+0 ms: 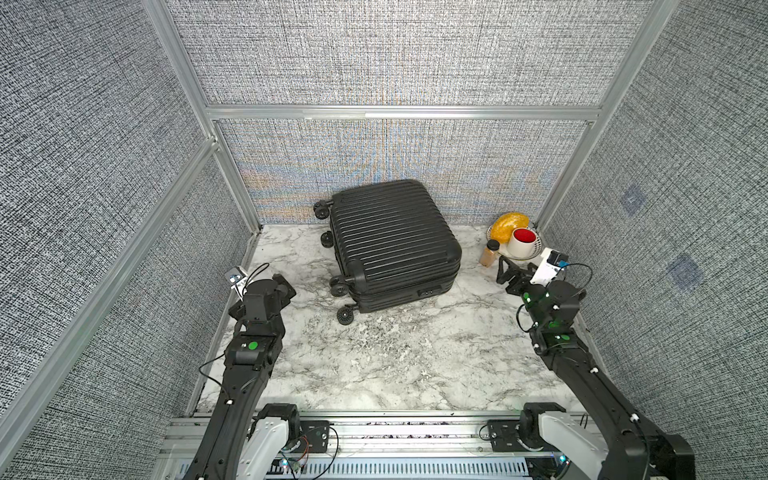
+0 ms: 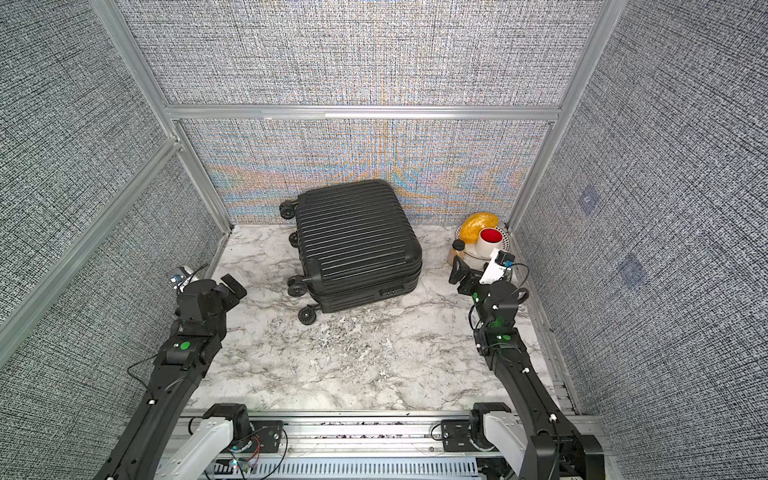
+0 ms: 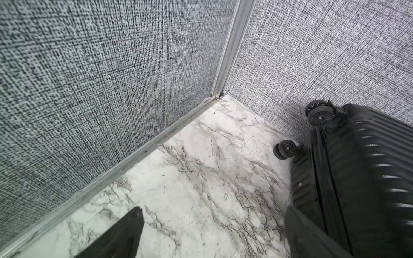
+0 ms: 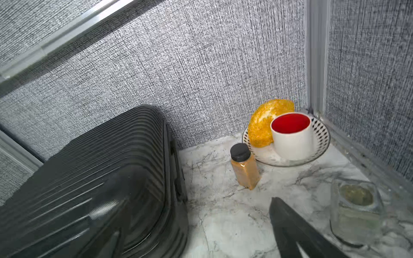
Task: Open the suitcase zippers
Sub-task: Adjust the suitcase at the center of the board.
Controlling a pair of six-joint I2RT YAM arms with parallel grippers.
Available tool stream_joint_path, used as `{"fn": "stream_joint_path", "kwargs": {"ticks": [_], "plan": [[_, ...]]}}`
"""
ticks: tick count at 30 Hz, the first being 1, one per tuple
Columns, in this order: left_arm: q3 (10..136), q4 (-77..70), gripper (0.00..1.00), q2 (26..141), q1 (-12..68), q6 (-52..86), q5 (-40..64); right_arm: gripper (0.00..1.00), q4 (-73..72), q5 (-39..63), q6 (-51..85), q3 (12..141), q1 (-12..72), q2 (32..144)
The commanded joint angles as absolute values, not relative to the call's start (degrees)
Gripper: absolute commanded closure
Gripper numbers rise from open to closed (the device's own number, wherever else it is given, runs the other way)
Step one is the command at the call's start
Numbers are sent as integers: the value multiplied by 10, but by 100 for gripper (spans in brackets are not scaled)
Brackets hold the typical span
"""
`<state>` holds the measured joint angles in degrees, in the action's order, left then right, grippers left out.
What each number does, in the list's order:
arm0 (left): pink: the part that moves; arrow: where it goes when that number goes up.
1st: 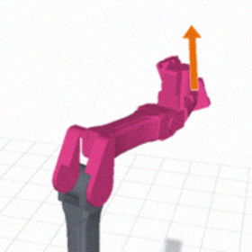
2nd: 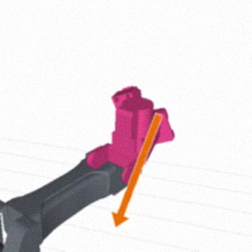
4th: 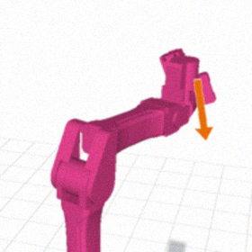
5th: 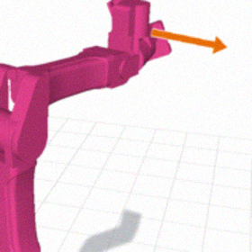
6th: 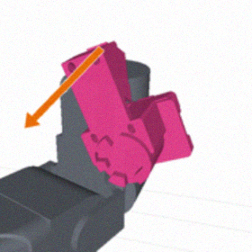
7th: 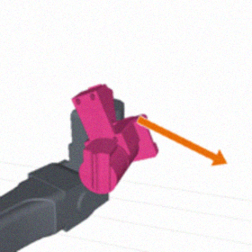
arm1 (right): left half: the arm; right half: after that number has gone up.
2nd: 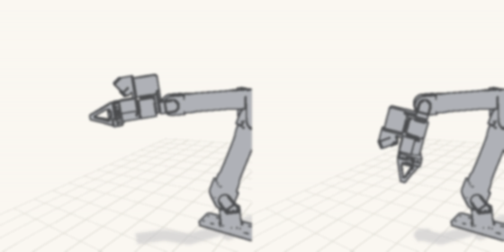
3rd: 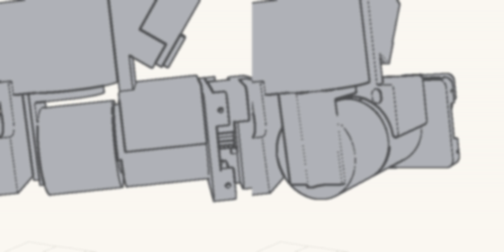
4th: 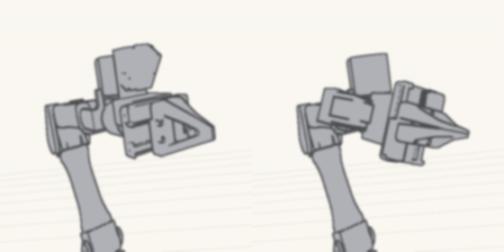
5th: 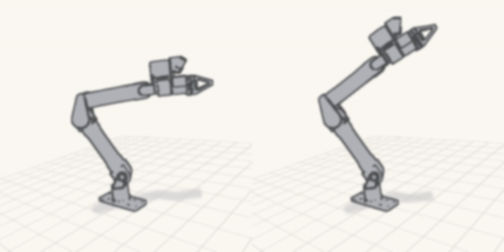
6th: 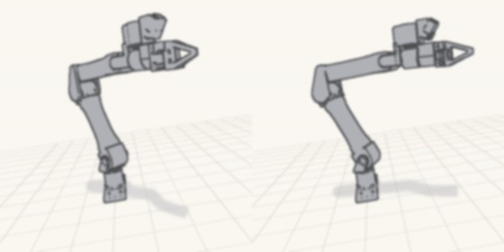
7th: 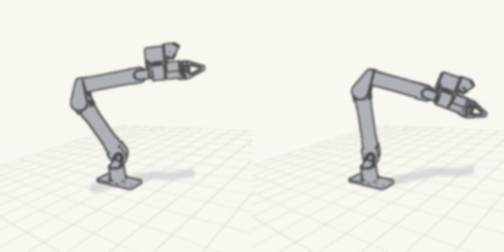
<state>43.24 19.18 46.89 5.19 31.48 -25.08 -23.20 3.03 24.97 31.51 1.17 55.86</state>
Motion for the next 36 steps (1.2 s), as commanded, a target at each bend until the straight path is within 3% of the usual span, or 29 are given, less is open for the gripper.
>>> {"fn": "stream_joint_path", "kwargs": {"ticks": [1, 8, 10, 17, 26, 32, 36], "plan": [[467, 232, 0, 495, 52, 288, -126, 2, -120, 53, 330, 347, 11, 558], [542, 243, 1, 566, 65, 234, 141, 2, -133, 222, 346, 371, 14, 600], [540, 231, 1, 577, 68, 236, 186, 2, -122, 229, 344, 379, 32, 616], [555, 223, 1, 646, 78, 221, 231, 2, -34, 195, 285, 419, 99, 650], [595, 173, 1, 744, 78, 204, 369, 2, 6, 145, 270, 416, 133, 653], [650, 205, 1, 831, 81, 168, 438, 2, -3, 142, 289, 406, 133, 656], [654, 206, 1, 839, 98, 160, 462, 2, -82, 157, 356, 380, 133, 674]]}}
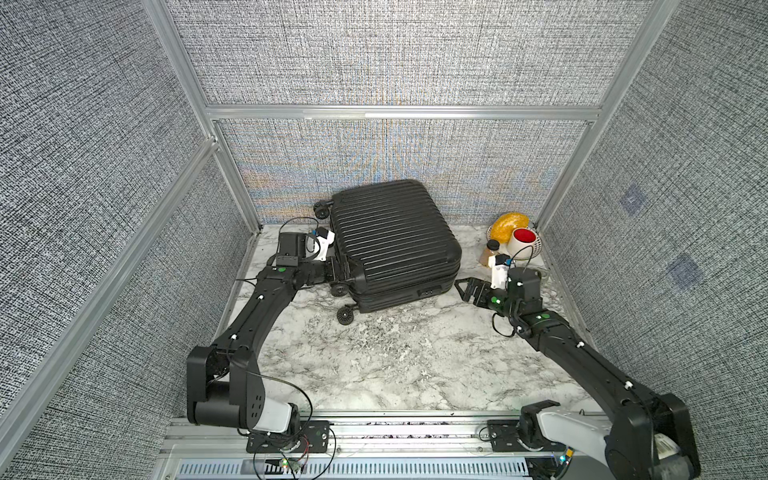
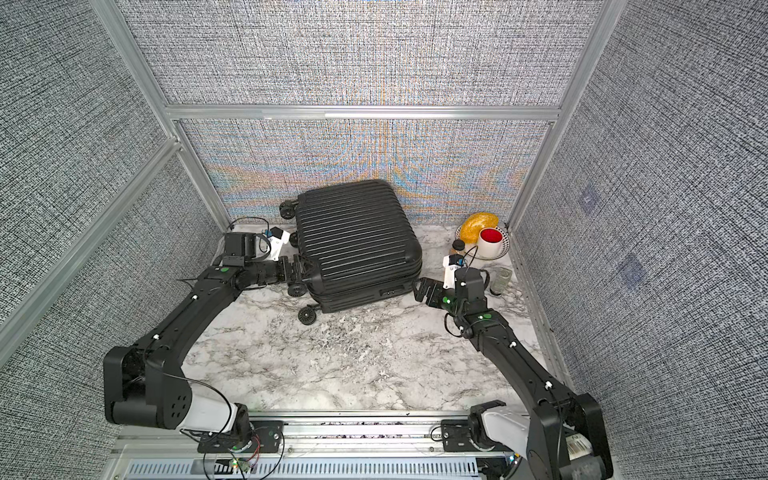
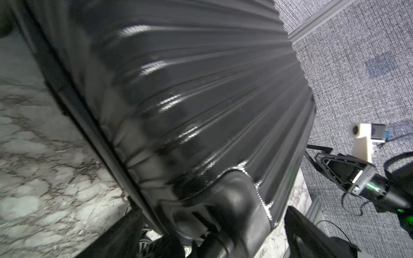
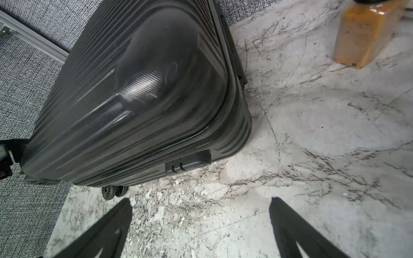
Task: Open the suitcase zippers
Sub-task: Adjust the suitcase at the center of the board.
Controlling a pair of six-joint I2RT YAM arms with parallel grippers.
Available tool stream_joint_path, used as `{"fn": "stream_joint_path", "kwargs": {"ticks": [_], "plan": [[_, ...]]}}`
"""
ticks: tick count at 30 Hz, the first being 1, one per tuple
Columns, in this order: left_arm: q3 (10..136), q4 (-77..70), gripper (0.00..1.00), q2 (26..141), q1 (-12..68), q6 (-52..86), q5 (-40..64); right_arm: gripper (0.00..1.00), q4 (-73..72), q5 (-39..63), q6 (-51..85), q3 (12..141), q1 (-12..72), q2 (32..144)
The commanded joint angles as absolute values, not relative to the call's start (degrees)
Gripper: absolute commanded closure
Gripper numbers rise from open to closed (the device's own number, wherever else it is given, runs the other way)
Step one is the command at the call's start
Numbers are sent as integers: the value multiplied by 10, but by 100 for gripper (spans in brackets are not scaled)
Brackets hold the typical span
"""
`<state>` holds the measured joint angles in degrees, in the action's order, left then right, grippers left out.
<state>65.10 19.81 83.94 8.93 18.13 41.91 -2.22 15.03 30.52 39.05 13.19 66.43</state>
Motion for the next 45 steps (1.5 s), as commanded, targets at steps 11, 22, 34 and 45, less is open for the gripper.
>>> {"fn": "stream_joint_path", "kwargs": {"ticks": [11, 22, 34, 45], "plan": [[604, 206, 4, 811, 156, 159, 457, 2, -96, 186, 375, 455, 130, 784], [601, 197, 36, 779, 270, 174, 418, 2, -73, 204, 328, 488, 89, 806], [685, 178, 37, 872, 447, 201, 347, 2, -53, 269, 282, 544, 77, 856], [824, 270, 20, 992, 520, 182, 221, 2, -24, 293, 264, 696, 76, 987]]}}
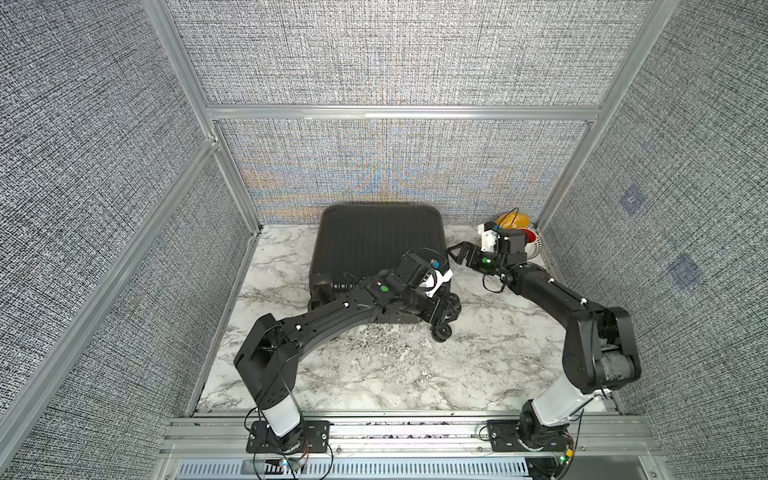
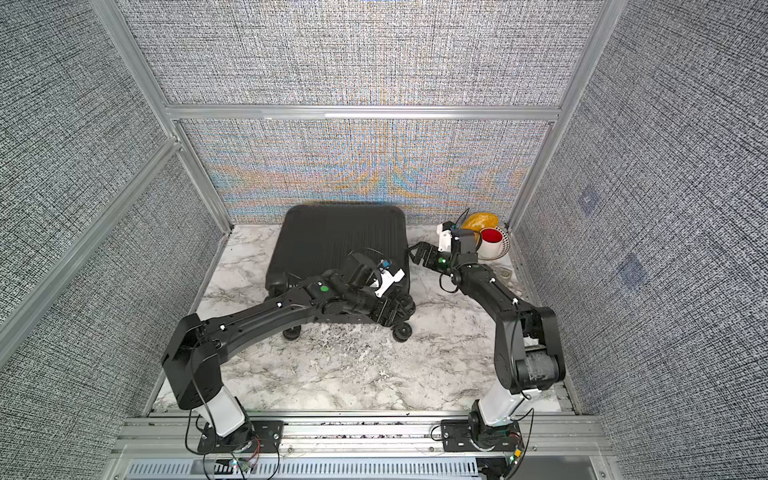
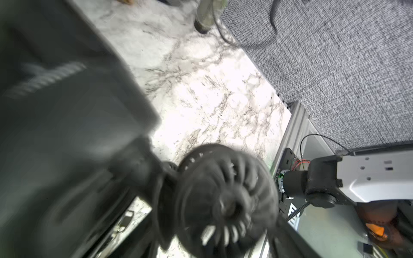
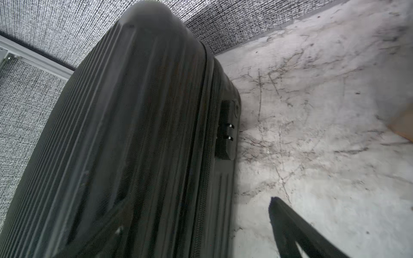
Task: Open the suitcase zippers
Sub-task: Adjust the suitcase at the center of the board.
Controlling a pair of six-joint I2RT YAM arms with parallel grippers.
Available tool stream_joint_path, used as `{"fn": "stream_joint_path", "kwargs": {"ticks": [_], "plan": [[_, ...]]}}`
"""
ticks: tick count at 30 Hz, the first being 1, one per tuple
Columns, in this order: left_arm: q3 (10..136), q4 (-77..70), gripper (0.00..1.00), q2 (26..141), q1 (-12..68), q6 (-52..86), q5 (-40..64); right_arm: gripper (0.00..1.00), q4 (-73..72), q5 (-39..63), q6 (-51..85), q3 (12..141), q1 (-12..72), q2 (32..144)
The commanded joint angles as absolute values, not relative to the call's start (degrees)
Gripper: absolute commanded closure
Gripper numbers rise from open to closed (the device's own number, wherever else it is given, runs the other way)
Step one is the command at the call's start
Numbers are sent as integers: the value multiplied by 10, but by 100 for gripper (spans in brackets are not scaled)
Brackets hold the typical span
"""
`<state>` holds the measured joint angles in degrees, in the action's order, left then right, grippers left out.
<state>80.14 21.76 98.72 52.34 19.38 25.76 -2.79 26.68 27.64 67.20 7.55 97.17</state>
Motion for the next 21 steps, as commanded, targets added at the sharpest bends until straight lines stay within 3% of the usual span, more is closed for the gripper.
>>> {"fn": "stream_joint_path", "kwargs": {"ticks": [1, 6, 13, 21], "plan": [[828, 280, 18, 989, 520, 180, 209, 2, -20, 290, 265, 700, 75, 988], [795, 300, 2, 913, 521, 177, 130, 2, -39, 202, 270, 637, 62, 913], [714, 353, 1, 743, 520, 221, -19, 5, -151, 43, 269, 441, 50, 741], [646, 616, 2, 527, 521, 438, -364, 8, -158, 213, 252, 338, 18, 678]]}}
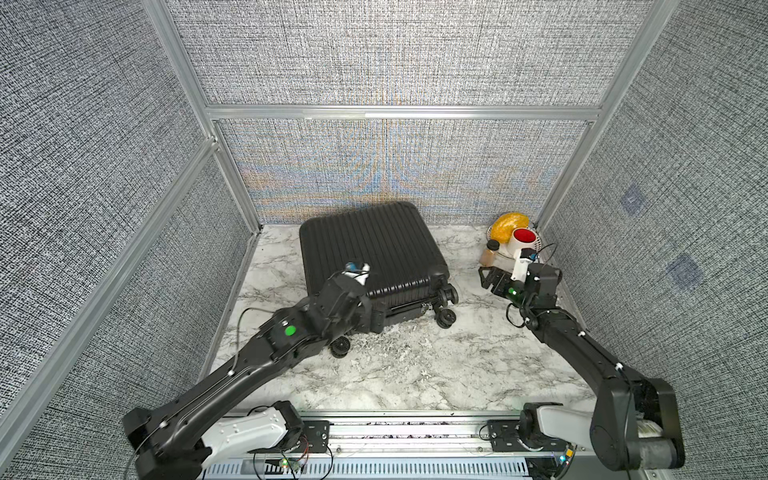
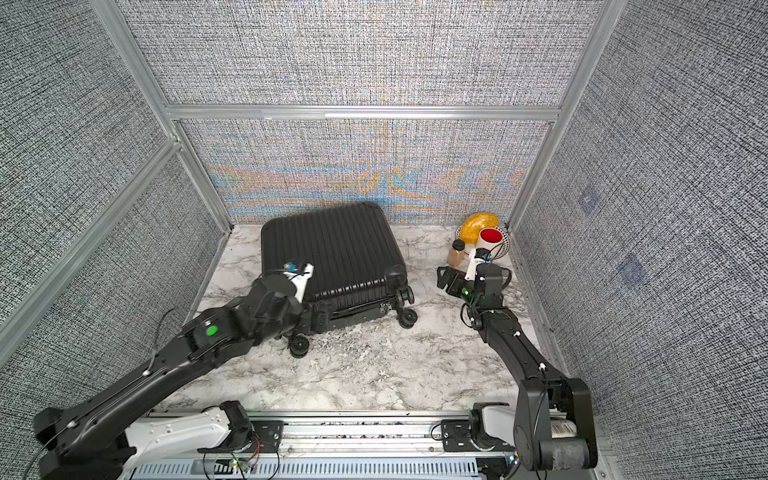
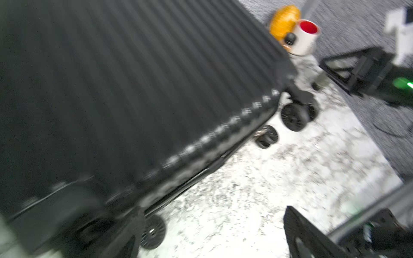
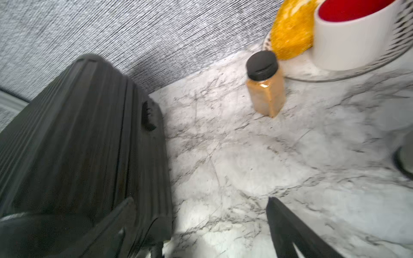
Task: Open the suitcase zippers
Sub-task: Adjust the suitcase at the center of the board.
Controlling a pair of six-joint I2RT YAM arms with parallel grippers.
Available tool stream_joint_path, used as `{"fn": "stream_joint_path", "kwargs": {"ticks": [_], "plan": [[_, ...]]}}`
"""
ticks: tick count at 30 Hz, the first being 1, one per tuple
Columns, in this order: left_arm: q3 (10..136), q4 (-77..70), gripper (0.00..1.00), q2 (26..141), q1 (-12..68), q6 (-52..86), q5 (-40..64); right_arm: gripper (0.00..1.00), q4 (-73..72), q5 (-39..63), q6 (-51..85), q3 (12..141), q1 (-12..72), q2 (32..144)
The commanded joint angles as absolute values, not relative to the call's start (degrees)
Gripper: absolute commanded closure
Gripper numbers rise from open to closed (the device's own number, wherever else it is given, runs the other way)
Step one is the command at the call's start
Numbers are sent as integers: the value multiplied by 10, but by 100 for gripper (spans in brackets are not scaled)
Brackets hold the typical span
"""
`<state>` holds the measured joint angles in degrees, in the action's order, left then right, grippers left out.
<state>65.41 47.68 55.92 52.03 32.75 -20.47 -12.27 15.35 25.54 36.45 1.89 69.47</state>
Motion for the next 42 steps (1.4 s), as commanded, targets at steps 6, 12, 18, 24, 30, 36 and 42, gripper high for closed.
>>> {"fn": "stream_joint_path", "kwargs": {"ticks": [6, 12, 18, 24, 30, 36, 42], "plan": [[632, 762, 1, 497, 520, 538, -359, 17, -245, 233, 284, 225, 29, 596], [572, 711, 3, 467, 519, 566, -325, 21, -262, 261, 296, 190, 33, 574], [478, 493, 5, 414, 519, 551, -277, 21, -310, 289, 305, 149, 41, 558], [479, 487, 5, 445, 512, 560, -296, 26, -356, 286, 325, 96, 49, 530], [479, 476, 15, 482, 502, 568, -293, 30, -399, 306, 338, 63, 54, 531], [473, 480, 21, 501, 498, 582, -296, 38, -464, 342, 331, 42, 75, 559], [456, 463, 31, 498, 497, 589, -290, 44, -546, 325, 340, 33, 130, 615]]}}
